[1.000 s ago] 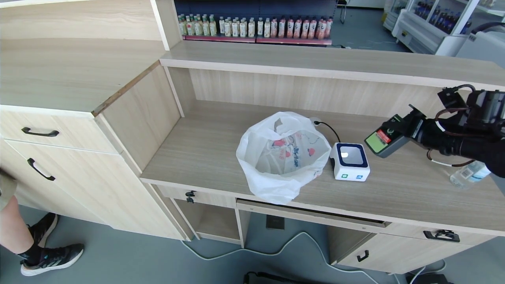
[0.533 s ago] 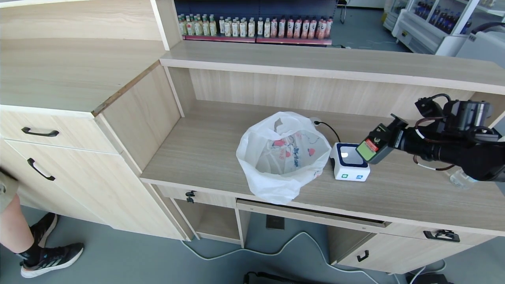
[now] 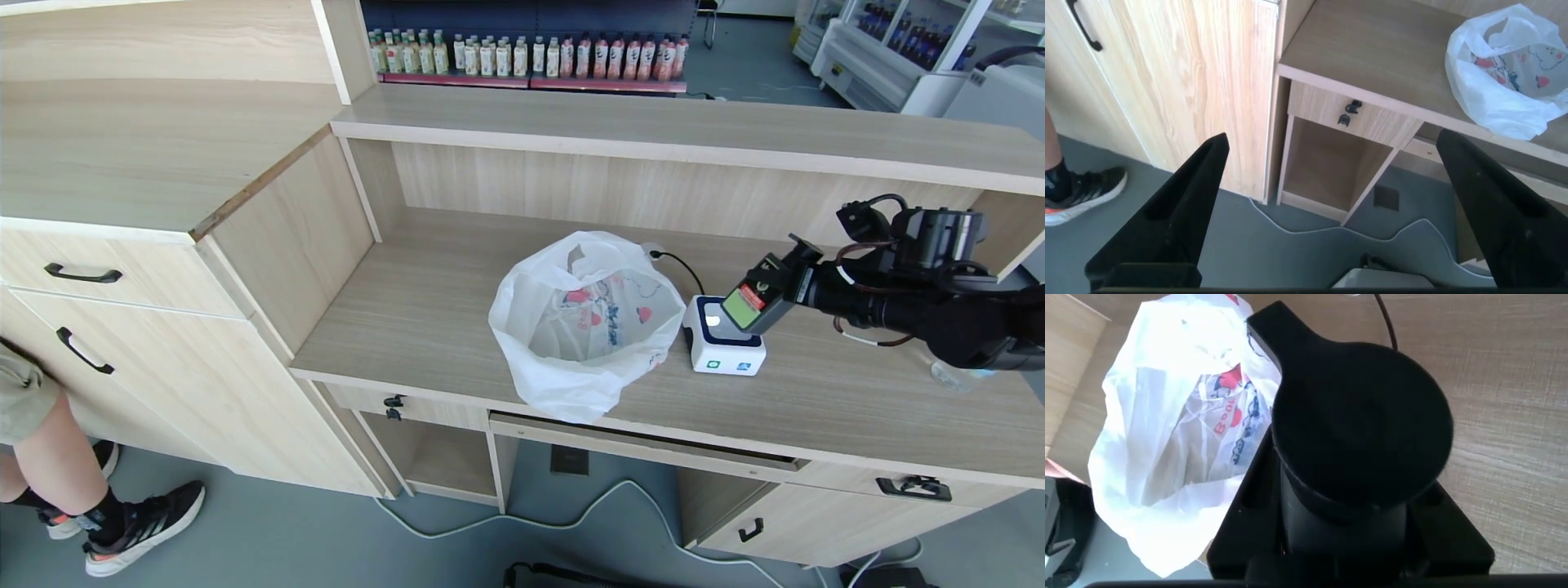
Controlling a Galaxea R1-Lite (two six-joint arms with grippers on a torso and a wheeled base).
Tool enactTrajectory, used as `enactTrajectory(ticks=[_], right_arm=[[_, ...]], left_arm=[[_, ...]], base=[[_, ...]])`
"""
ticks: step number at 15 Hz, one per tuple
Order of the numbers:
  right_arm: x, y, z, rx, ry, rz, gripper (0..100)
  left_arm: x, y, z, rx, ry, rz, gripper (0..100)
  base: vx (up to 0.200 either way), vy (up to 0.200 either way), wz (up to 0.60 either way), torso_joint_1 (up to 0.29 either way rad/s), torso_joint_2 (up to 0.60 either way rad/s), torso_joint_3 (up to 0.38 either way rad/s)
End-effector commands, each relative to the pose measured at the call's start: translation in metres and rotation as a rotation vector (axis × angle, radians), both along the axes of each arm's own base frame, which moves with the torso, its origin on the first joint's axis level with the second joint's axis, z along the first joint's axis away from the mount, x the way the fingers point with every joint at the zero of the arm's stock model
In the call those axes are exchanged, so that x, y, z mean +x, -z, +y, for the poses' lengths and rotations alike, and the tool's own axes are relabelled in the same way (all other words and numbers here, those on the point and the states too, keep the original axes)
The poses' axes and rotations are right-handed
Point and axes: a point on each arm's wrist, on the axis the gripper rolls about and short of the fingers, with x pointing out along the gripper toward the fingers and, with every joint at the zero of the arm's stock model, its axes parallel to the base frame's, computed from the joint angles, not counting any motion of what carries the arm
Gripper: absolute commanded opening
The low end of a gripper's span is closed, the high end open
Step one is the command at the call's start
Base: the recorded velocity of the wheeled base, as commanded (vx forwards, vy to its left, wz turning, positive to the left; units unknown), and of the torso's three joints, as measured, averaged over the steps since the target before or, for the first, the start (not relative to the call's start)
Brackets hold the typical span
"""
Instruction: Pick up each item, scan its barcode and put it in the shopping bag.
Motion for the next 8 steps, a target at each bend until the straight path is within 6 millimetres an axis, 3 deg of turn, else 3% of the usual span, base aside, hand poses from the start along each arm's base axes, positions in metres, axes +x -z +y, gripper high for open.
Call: enactTrajectory(ticks=[1, 8], right_arm=[[0.006, 0.003, 0.002, -0.001, -0.006, -0.002, 0], [0.026, 0.008, 0.012, -0.002, -0.035, -0.016, 0]], left_arm=[[0.0, 0.0, 0.0, -0.001, -0.001, -0.001, 100], [0.0, 0.0, 0.0, -0.001, 0.0, -0.001, 100]], base=[[0.0, 0.0, 0.0, 0.0, 0.0, 0.0], [0.0, 0.0, 0.0, 0.0, 0.0, 0.0]])
